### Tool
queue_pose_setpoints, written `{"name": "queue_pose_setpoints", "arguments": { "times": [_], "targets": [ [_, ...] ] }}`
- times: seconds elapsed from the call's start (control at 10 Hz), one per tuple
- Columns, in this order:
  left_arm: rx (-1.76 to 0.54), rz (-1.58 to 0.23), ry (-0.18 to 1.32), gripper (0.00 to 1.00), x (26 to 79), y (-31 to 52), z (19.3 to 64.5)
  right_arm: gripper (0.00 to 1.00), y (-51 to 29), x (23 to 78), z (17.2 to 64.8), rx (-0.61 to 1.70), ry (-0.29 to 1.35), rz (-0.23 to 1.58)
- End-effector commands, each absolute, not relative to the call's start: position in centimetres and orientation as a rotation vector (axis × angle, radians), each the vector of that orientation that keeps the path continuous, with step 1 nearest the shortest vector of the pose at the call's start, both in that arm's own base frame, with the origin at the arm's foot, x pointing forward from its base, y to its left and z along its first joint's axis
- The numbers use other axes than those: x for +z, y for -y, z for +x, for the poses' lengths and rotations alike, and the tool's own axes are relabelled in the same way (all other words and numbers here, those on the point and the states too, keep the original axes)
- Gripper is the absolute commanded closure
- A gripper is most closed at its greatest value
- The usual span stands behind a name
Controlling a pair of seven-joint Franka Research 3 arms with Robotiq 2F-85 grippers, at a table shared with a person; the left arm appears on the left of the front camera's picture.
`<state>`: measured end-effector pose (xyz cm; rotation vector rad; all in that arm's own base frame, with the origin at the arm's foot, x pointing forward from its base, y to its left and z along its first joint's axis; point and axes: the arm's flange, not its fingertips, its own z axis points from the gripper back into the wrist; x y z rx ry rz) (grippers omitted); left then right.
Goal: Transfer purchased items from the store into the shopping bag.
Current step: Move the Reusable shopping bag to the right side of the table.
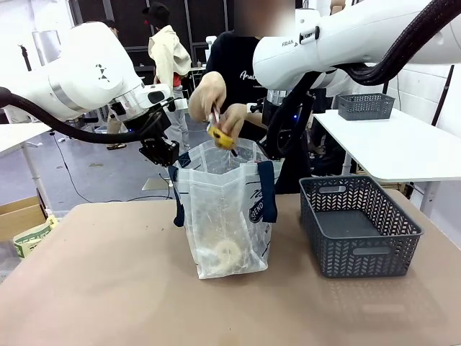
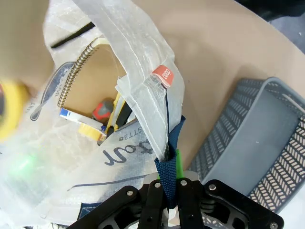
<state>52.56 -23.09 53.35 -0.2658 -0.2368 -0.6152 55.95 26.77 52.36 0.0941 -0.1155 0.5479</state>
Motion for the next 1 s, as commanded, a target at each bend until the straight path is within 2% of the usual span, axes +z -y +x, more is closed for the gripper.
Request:
{"name": "queue_pose_setpoints", "arguments": {
  "times": [0.0, 0.9],
  "targets": [
    [-0.604, -0.265, 0.232, 1.0, 53.24, 23.18, 52.47, 1.0, -26.66, 52.27, 55.97, 0.546, 0.112, 0.094],
    [-0.604, -0.265, 0.232, 1.0, 53.24, 23.18, 52.47, 1.0, -26.66, 52.27, 55.97, 0.546, 0.112, 0.094]
  ]
}}
